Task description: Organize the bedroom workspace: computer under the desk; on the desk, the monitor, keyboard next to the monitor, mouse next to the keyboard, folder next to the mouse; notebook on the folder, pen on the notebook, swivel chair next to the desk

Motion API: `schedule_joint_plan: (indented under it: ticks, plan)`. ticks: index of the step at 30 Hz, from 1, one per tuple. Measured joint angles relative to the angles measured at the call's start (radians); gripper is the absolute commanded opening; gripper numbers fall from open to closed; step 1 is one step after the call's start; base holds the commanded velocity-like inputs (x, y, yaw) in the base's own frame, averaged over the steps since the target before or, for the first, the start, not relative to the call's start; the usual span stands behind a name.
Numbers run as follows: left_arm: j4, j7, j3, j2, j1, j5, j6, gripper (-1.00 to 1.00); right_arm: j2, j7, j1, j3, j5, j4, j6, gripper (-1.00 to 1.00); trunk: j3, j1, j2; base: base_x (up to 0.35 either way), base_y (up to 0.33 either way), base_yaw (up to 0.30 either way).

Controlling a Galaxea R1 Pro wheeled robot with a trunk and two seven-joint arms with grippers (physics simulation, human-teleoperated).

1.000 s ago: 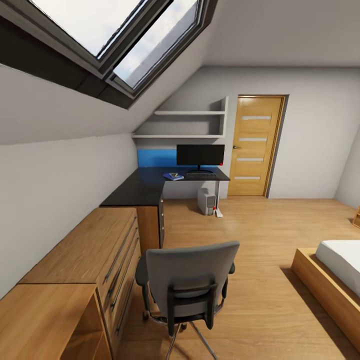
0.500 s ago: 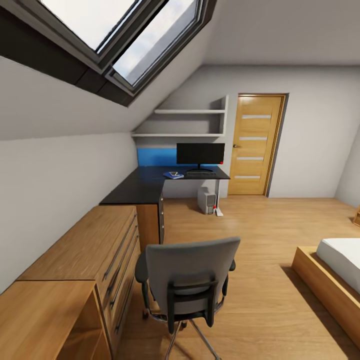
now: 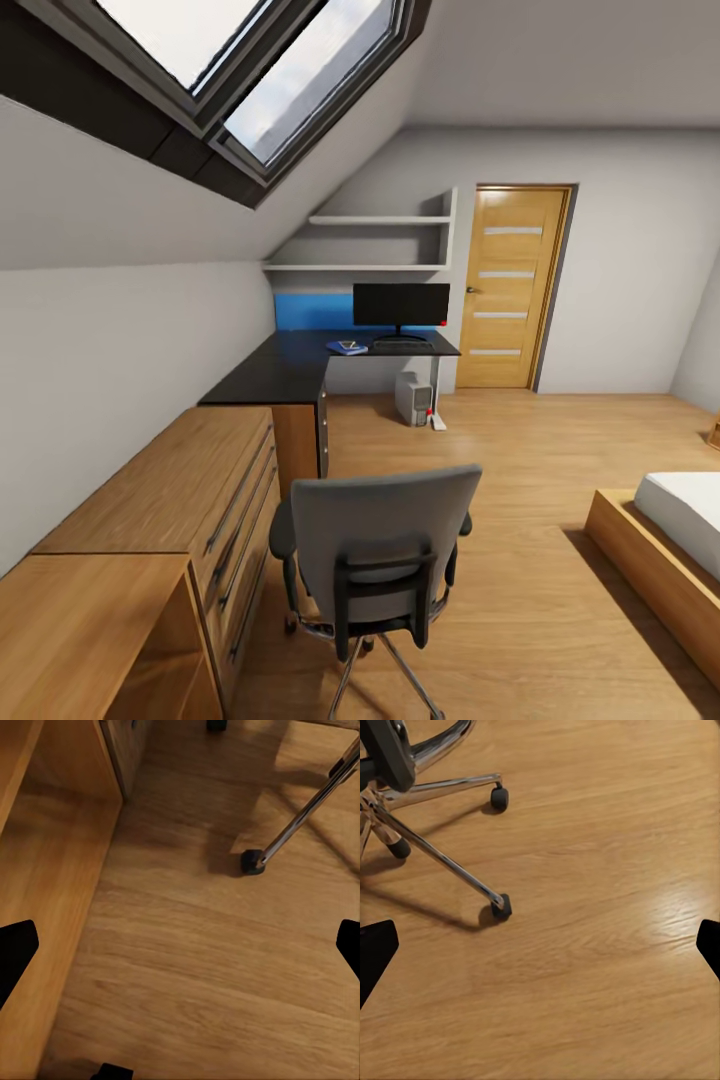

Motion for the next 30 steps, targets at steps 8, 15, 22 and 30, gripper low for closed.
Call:
schedule_joint_plan:
  ticks: [8,15,22,30]
  plan:
    - [0.001,-0.001,0.000,0.000,0.000,0.000,0.000,1.00,0.000,0.000,0.000,0.000,0.000,0.000,0.000,1.00,-0.025,0.031,-0.056,0.000,0.000,0.000]
    - [0.001,-0.001,0.000,0.000,0.000,0.001,0.000,1.00,0.000,0.000,0.000,0.000,0.000,0.000,0.000,1.00,-0.047,0.058,-0.105,0.000,0.000,0.000]
    - [0.001,0.000,0.000,0.000,0.000,0.001,-0.001,1.00,0.000,0.000,0.000,0.000,0.000,0.001,0.000,1.00,-0.069,0.084,-0.154,0.000,0.000,0.000]
    - [0.001,0.000,0.000,0.000,0.000,0.001,-0.001,1.00,0.000,0.000,0.000,0.000,0.000,0.000,0.000,1.00,-0.094,0.115,-0.210,0.000,0.000,0.000]
